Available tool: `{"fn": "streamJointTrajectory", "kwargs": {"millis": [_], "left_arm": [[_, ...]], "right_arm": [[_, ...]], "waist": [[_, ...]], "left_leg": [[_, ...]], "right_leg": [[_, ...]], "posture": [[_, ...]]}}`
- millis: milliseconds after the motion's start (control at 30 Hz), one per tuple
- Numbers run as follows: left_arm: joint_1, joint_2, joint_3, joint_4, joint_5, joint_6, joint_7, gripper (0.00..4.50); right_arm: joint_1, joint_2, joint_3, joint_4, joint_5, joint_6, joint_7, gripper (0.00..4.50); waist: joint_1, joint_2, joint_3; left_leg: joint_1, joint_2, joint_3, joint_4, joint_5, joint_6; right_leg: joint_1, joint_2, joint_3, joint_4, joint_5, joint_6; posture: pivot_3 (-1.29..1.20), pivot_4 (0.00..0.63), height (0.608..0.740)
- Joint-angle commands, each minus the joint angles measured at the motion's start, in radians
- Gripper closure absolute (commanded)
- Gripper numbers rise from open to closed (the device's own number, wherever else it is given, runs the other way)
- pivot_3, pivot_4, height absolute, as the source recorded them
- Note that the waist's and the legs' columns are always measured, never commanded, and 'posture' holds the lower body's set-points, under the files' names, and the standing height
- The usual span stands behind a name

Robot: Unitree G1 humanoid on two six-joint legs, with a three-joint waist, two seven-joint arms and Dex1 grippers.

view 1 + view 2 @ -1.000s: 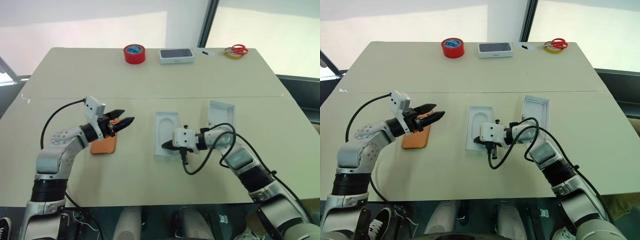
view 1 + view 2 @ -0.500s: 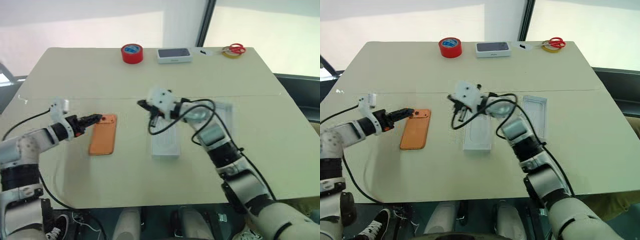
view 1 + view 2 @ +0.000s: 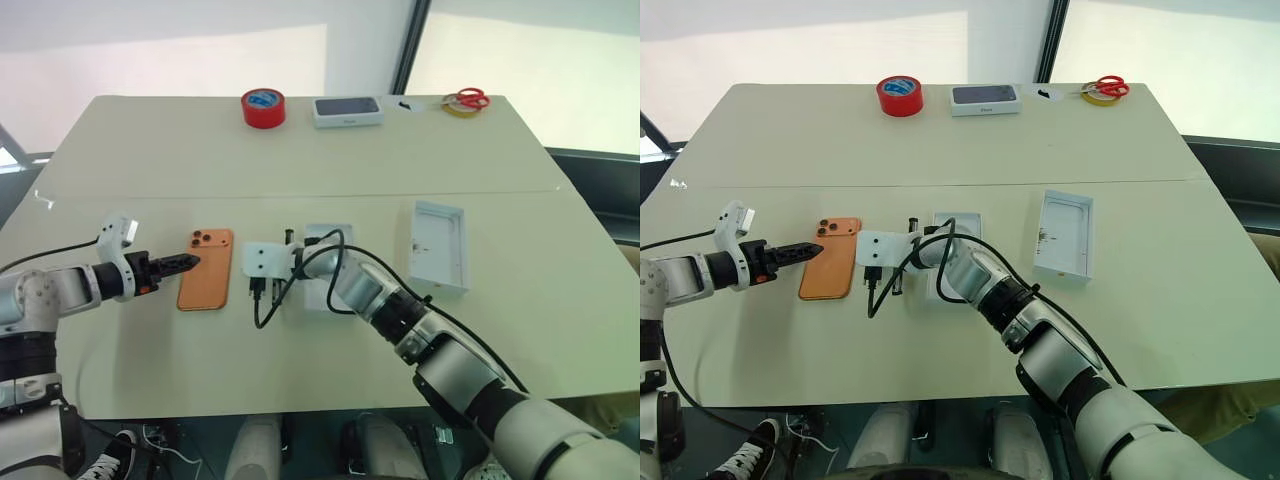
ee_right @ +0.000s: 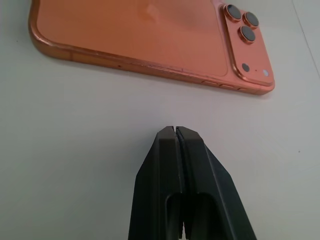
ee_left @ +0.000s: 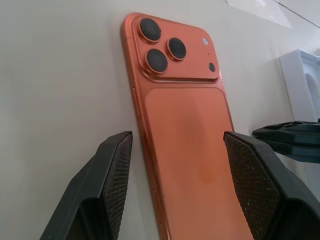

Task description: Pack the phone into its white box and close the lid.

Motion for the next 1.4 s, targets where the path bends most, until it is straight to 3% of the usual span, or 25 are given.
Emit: {"fn": "streamJointTrajectory", "kwargs": {"millis": [33,300,600,833,933,1067,1100,1400], "left_arm": [[0.046,-0.054,-0.111,-0.001,-0.001,0.034,-0.047,1.44],[-0.015,-0.109,-0.181,0.030,0.026,0.036,-0.096,1.44],[-0.107,-0.169,-0.171,0.130,0.021,0.095,-0.112,1.44],[-0.105,-0.149,-0.163,0.149,0.046,0.074,-0.131,1.44],[-0.100,-0.148,-0.150,0.161,0.045,0.072,-0.137,2.27],[-0.096,-0.143,-0.152,0.154,0.048,0.068,-0.137,4.17],[-0.096,-0.143,-0.143,0.156,0.038,0.074,-0.140,4.48],[-0.111,-0.154,-0.053,0.199,-0.006,0.109,-0.135,4.48]], "right_arm": [[0.002,-0.006,-0.005,-0.021,-0.013,-0.010,0.007,4.44],[0.022,-0.050,-0.018,-0.063,-0.025,0.007,0.038,4.44],[0.027,-0.063,-0.022,-0.076,-0.024,0.013,0.039,4.44],[0.030,-0.065,-0.025,-0.077,-0.022,0.017,0.038,4.44],[0.028,-0.066,-0.025,-0.073,-0.024,0.010,0.034,4.50],[0.027,-0.065,-0.026,-0.069,-0.022,0.010,0.036,4.50],[0.026,-0.064,-0.027,-0.067,-0.021,0.008,0.035,4.50],[0.007,-0.044,-0.054,-0.056,-0.007,-0.011,0.009,4.50]], "waist": [[0.003,0.000,-0.001],[0.011,0.006,-0.008],[0.013,0.008,-0.011],[0.008,0.008,-0.011],[0.005,0.008,-0.011],[0.006,0.007,-0.011],[0.005,0.007,-0.011],[-0.001,0.007,-0.011]], "left_leg": [[0.000,0.000,0.000,0.000,0.000,0.000],[0.002,-0.003,0.000,0.000,-0.001,0.002],[0.002,-0.003,0.000,0.001,-0.002,0.003],[0.002,-0.003,0.000,0.001,-0.001,0.002],[0.002,-0.003,0.000,0.001,-0.001,0.002],[0.002,-0.003,0.000,0.000,-0.001,0.003],[0.003,-0.003,0.000,0.001,-0.001,0.002],[0.003,-0.003,0.000,-0.001,-0.002,0.004]], "right_leg": [[0.000,0.000,0.000,0.000,0.000,0.000],[0.003,-0.003,0.000,-0.001,0.000,0.000],[0.004,-0.003,0.000,-0.001,0.000,0.000],[0.004,-0.003,0.000,-0.001,0.000,0.000],[0.004,-0.003,0.000,-0.001,0.000,0.000],[0.004,-0.003,0.000,-0.001,0.000,0.000],[0.004,-0.003,0.000,-0.001,0.000,0.000],[0.004,-0.003,0.000,-0.001,0.000,0.000]], "posture": [[0.00,0.150,0.740],[0.00,0.150,0.740],[0.00,0.150,0.740],[0.00,0.150,0.740],[0.00,0.150,0.740],[0.00,0.150,0.740],[0.00,0.150,0.740],[0.00,0.150,0.740]]}}
